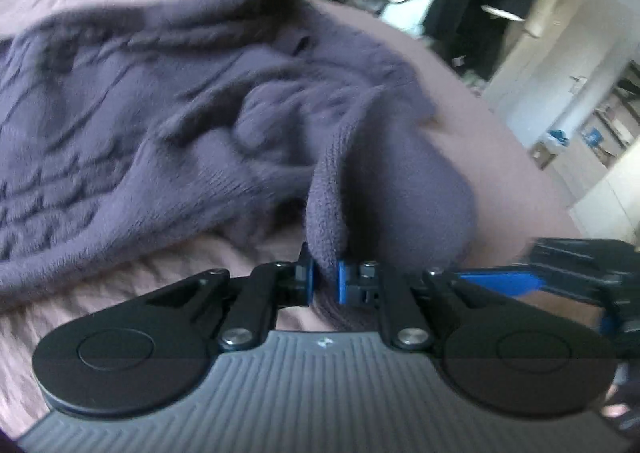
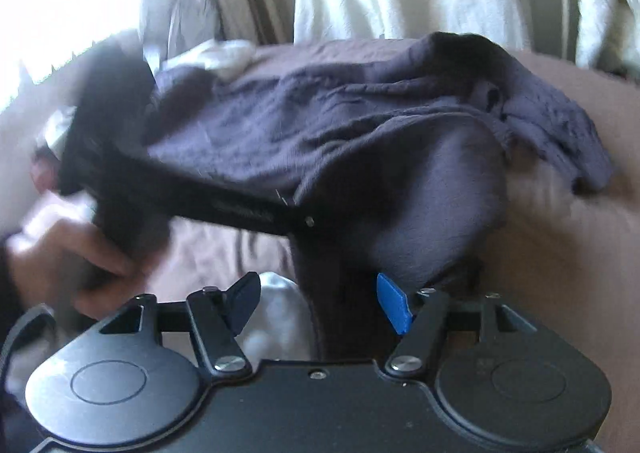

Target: Fold clothes

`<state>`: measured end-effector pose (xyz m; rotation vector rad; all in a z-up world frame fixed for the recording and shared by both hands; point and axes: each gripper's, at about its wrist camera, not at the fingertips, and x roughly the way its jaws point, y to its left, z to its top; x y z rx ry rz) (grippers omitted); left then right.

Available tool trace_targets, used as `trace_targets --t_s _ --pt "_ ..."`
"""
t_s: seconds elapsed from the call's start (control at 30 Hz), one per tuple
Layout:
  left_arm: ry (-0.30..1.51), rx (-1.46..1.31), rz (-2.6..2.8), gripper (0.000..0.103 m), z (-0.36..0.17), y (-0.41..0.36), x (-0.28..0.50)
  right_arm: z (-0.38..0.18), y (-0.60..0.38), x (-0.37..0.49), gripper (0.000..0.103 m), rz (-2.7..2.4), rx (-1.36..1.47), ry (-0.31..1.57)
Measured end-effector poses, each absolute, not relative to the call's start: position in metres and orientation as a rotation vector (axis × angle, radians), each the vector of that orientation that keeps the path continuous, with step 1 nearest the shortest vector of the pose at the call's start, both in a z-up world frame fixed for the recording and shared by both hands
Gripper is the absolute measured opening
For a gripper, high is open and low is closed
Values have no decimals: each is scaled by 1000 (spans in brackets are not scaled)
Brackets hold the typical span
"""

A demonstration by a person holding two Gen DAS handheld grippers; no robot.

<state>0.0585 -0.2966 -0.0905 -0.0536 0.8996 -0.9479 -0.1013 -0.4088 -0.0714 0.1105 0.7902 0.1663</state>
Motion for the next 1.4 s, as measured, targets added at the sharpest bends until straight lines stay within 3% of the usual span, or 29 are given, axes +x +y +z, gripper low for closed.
trace_targets --t_s 0.07,0.2,0.23,0.27,0.33,0.37,0.4,0.43,0.57,0.77,0.97,1.13,1.3,1.4 --pt "888 -120 -1012 10 -76 -294 54 -70 -393 -102 88 115 -31 750" --pt "845 -165 -1088 10 -50 -292 39 -60 -375 -107 81 33 -181 649" --pt "826 -135 -1045 13 -44 -293 35 -53 -379 -110 63 28 -137 621" --pt "806 -104 -997 14 -39 -294 31 -48 -389 -111 39 41 -60 610" --pt "752 -95 -950 33 -34 -290 28 -43 -406 -110 14 47 66 605" --pt "730 -99 -930 42 -32 -287 27 -42 -413 -109 14 40 114 605" --pt "712 -112 -904 60 -30 -282 28 -41 -420 -111 13 19 141 599" --pt "695 -127 -878 63 -28 -277 29 -38 -425 -113 13 9 166 595" --pt "644 -63 -759 64 -27 -267 39 -12 -448 -134 13 -21 258 540" --pt "730 -92 -797 64 -40 -265 40 55 -479 -193 13 -68 320 409" --pt "587 -54 -1029 64 -3 -253 -5 106 -497 -234 13 12 497 286" --pt "492 54 -1182 88 34 -243 -45 134 -492 -259 14 178 595 194" --pt "500 104 -1237 88 29 -247 -66 127 -490 -251 14 110 681 258" --pt "655 107 -1257 94 10 -267 -64 108 -496 -238 14 106 758 298"
